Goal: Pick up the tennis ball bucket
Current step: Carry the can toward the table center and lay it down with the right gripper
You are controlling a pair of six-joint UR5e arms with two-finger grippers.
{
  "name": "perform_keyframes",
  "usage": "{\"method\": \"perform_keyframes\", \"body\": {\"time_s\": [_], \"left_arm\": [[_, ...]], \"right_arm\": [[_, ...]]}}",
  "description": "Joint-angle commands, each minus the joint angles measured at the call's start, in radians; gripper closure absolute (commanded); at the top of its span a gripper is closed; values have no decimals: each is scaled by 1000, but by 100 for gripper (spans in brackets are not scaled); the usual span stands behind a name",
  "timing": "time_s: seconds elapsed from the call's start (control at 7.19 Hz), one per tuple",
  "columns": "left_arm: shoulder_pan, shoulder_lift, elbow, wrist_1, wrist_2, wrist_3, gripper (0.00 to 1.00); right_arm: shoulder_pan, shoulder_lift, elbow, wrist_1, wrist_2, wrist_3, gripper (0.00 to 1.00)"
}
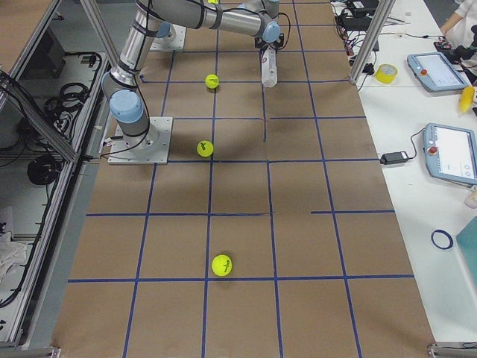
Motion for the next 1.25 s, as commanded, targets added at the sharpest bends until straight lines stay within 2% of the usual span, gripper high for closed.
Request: {"method": "perform_keyframes", "body": {"time_s": [0.0, 0.14, 0.28, 0.42, 0.56, 0.7, 0.83, 1.11], "left_arm": [[9, -1, 0, -5, -8, 1, 0], [11, -3, 0, -5, -11, 4, 0], [11, -11, 7, -6, -8, 4, 0], [10, -9, 9, -6, -7, 4, 0], [8, -9, 0, 4, 1, 6, 0], [8, -11, 4, 6, -4, 4, 0], [10, -14, 7, 6, -10, -15, 0], [5, -53, -26, 91, -22, -16, 0]], "right_arm": [[9, 39, -7, -54, -6, -8, 20], [8, 42, -7, -55, 1, -4, 0], [5, 34, -9, -62, -12, -8, 0], [-33, -10, -15, -46, 4, -12, 4], [-105, -63, -13, 8, 67, -10, 4], [-180, -120, -16, 91, 142, -10, 2], [-245, -201, -13, 200, 149, 1, 1], [-363, -344, 3, 379, 132, 213, 0]]}}
